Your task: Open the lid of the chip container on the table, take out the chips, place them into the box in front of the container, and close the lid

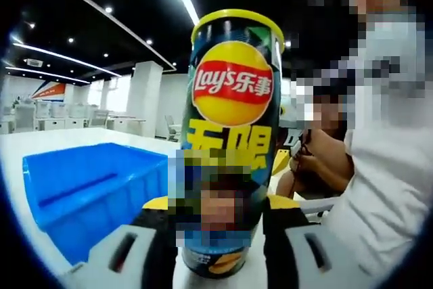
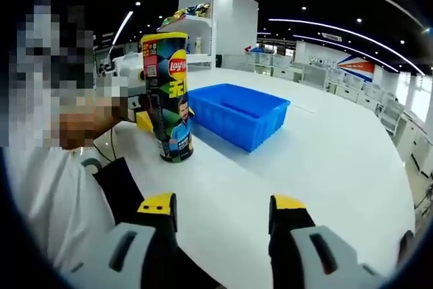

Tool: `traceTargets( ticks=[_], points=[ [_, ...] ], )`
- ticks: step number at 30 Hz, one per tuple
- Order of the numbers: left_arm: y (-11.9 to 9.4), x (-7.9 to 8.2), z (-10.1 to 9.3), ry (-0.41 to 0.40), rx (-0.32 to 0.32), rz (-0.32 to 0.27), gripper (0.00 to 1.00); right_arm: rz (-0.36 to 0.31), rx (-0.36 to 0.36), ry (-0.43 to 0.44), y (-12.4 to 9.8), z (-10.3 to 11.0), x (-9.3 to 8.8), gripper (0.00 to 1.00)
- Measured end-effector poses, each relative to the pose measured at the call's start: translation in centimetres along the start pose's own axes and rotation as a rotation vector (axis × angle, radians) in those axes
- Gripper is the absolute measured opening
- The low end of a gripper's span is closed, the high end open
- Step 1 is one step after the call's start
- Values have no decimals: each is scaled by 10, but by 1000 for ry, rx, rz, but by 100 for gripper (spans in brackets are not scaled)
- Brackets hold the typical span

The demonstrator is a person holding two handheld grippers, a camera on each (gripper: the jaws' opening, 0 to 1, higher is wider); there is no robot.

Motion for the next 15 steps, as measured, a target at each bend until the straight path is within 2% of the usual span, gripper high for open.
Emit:
traceTargets(
  ticks=[4,6,9,11,15],
  points=[
    [0,0,0,12,0,1,50,-6,7,5,1,2,1,54],
    [0,0,-1,12,0,-3,49,7,0,50,6,4,1,52],
    [0,0,-1,10,-1,-4,49,-12,9,2,10,9,7,50],
    [0,0,-1,12,0,-4,49,-25,24,12,10,13,12,48],
    [0,0,-1,14,0,-3,49,-66,65,-68,13,30,27,40]
  ],
)
Point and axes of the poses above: the point that each gripper's makers call its tool centre point, and the gripper's own axes: y roughly forward along the fingers, z roughly to its left, x roughly out of its top, the point moved 2 cm from there along -y, roughly backward along the fingers, and after that the axes turned 15 degrees about y, right-handed, at the moved point
